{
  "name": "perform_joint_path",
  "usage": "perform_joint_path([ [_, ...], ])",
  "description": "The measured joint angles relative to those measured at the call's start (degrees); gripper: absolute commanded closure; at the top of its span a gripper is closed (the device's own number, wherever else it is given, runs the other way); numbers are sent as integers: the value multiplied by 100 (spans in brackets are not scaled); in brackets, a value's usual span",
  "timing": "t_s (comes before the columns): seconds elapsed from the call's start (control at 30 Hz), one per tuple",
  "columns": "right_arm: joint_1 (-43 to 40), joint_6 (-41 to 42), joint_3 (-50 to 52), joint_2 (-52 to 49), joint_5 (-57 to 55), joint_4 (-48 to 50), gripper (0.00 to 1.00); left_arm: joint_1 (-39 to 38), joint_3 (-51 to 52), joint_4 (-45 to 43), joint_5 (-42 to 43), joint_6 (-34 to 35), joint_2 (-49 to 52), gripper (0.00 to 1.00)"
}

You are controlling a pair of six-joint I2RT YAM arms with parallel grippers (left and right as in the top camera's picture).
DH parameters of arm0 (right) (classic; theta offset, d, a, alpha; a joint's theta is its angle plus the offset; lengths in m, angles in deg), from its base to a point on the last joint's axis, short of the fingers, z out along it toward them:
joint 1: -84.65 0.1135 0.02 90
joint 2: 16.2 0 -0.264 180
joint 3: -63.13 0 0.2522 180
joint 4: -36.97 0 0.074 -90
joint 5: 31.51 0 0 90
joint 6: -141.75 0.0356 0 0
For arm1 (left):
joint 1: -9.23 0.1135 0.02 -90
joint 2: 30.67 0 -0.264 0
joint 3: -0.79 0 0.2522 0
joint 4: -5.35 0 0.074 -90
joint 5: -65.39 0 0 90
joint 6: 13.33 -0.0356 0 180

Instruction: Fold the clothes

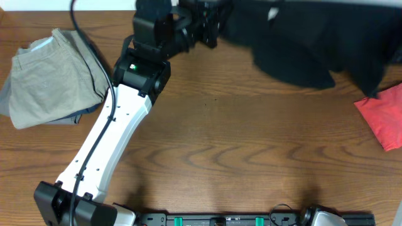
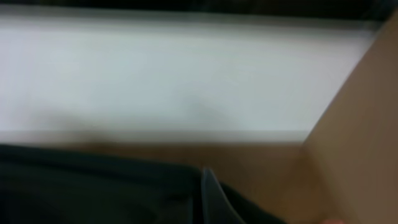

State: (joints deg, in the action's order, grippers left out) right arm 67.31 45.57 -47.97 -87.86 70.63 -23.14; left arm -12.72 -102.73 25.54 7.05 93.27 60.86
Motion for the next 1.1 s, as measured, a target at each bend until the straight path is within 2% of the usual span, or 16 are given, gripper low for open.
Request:
perform_joint_path([
  [0.13,275,4,59,-391,697,-1788,99,186,33,1746,-540,-487,76,94],
  [0.3,1025,-83,323,-870,1436,-2809,99,588,39,2872,-1375,-763,210,94],
  [0.43,1799,-166,765,-1130,1937,-2859,99,1008,42,2977,-1735,-820,302,94],
  [0.6,2883,-186,1362,-1434,2463,-2610,99,1521,61,2507,-1878,-901,356,92],
  [0.63,3060,-186,1427,-1491,2542,-2570,99,1589,63,2459,-1878,-911,356,86],
  [0.7,3473,-186,1539,-1600,2621,-2562,99,1692,63,2459,-1961,-942,356,59],
  [0.73,3733,-186,1602,-1650,2616,-2629,83,1759,63,2505,-2133,-922,356,41],
  [0.77,3853,-179,1639,-1672,2618,-2675,60,1851,63,2608,-2208,-949,356,30],
  [0.8,4024,-186,1674,-1690,2597,-2688,50,1917,61,2787,-2310,-933,356,16],
  [0.83,4218,-195,1690,-1718,2573,-2664,44,2000,61,3064,-2396,-929,356,4],
  [0.87,4354,-201,1692,-1725,2553,-2640,43,2046,63,3237,-2459,-914,358,0],
  [1.0,4776,-125,1692,-1727,2002,-2490,37,2059,70,4356,-2581,-881,365,2],
  [1.1,4800,345,1692,-1727,1032,-2374,31,2031,72,5119,-2420,-732,365,2],
])
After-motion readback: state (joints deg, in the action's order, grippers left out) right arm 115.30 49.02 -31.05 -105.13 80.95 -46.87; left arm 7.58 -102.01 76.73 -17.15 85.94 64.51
